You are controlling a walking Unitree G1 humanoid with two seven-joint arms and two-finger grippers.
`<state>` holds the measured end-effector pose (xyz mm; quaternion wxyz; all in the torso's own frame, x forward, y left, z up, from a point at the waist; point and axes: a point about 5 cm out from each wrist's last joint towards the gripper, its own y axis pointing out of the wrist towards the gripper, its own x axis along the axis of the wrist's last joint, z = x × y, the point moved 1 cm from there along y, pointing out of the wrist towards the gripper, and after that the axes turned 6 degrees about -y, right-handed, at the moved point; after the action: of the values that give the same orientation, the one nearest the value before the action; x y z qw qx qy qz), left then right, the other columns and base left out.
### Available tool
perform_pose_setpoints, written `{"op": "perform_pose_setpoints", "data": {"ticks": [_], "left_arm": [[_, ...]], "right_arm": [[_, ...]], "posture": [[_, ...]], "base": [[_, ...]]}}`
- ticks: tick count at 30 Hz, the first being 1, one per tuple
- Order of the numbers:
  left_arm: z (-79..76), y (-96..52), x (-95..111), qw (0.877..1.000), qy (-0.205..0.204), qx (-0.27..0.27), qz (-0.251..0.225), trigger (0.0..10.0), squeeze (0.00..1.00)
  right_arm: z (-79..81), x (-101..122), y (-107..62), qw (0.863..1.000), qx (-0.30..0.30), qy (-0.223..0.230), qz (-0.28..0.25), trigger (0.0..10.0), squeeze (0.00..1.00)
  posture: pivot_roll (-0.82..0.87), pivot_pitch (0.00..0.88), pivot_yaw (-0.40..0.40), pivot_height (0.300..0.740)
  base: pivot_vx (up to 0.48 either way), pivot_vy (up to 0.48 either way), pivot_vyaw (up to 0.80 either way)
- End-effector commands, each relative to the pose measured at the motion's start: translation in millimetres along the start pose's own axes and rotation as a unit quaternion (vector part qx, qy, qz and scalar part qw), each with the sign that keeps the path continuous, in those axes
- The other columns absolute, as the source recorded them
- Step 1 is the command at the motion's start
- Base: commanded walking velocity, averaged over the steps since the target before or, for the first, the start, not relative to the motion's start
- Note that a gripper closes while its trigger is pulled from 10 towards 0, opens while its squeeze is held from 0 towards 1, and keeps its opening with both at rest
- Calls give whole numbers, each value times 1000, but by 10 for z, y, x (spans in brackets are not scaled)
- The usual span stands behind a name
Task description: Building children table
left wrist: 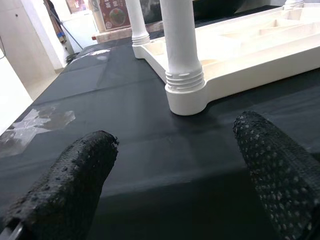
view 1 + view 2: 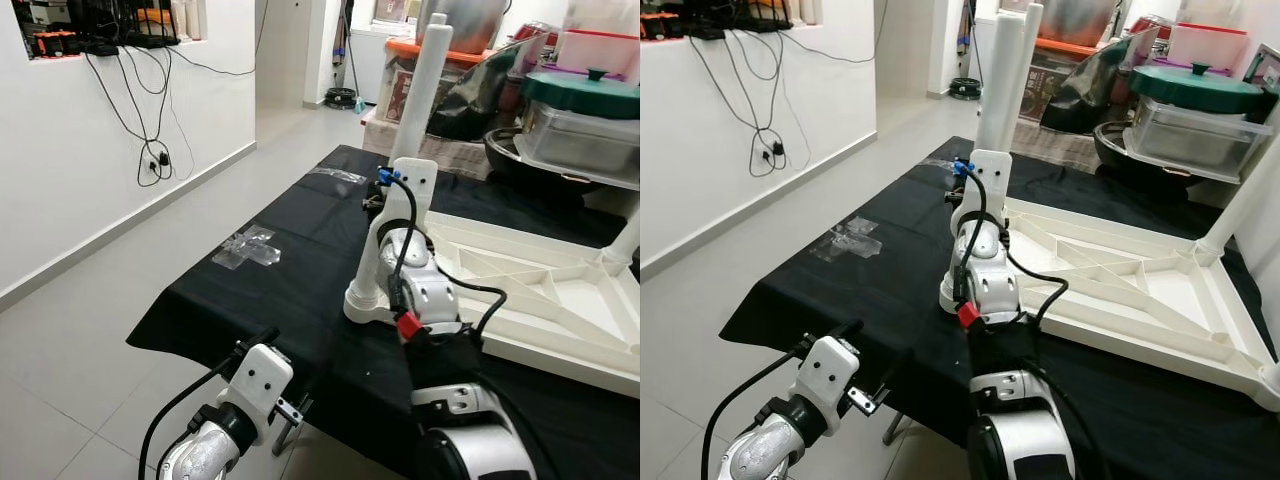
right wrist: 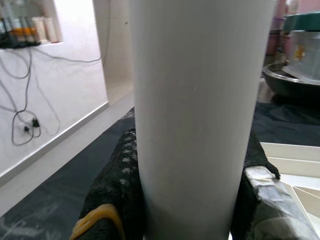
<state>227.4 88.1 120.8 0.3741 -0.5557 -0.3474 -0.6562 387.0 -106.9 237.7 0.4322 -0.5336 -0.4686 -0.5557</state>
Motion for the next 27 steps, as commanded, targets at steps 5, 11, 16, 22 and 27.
{"op": "perform_pose_setpoints", "data": {"ticks": [5, 11, 16, 22, 27], "left_arm": [[-20, -1, -7, 1000, -2, -1, 3, 10000, 0], [-24, 0, -8, 1000, -3, -1, 2, 10000, 0], [-19, -1, -9, 1000, -7, 0, 2, 10000, 0], [1, -10, -25, 1000, -20, 8, 6, 10000, 0], [17, -12, -34, 1000, -25, 11, 7, 10000, 0]], "right_arm": [[-153, -199, 4, 999, -30, 2, 17, 10000, 0], [-78, -331, 26, 997, 76, 5, -23, 10000, 1000], [-95, -479, 35, 987, 158, 11, -18, 10000, 0], [-244, -565, -15, 988, 153, 1, -30, 10000, 0], [-212, -603, -137, 985, 168, 14, -47, 10000, 0]], "posture": [[62, 30, -99, 740], [65, 25, -105, 740], [65, 20, -101, 740], [65, 14, -94, 740], [64, 9, -91, 740]], "base": [[0, 0, 0], [0, 0, 0], [0, 0, 0], [0, 0, 0], [0, 0, -375]]}}
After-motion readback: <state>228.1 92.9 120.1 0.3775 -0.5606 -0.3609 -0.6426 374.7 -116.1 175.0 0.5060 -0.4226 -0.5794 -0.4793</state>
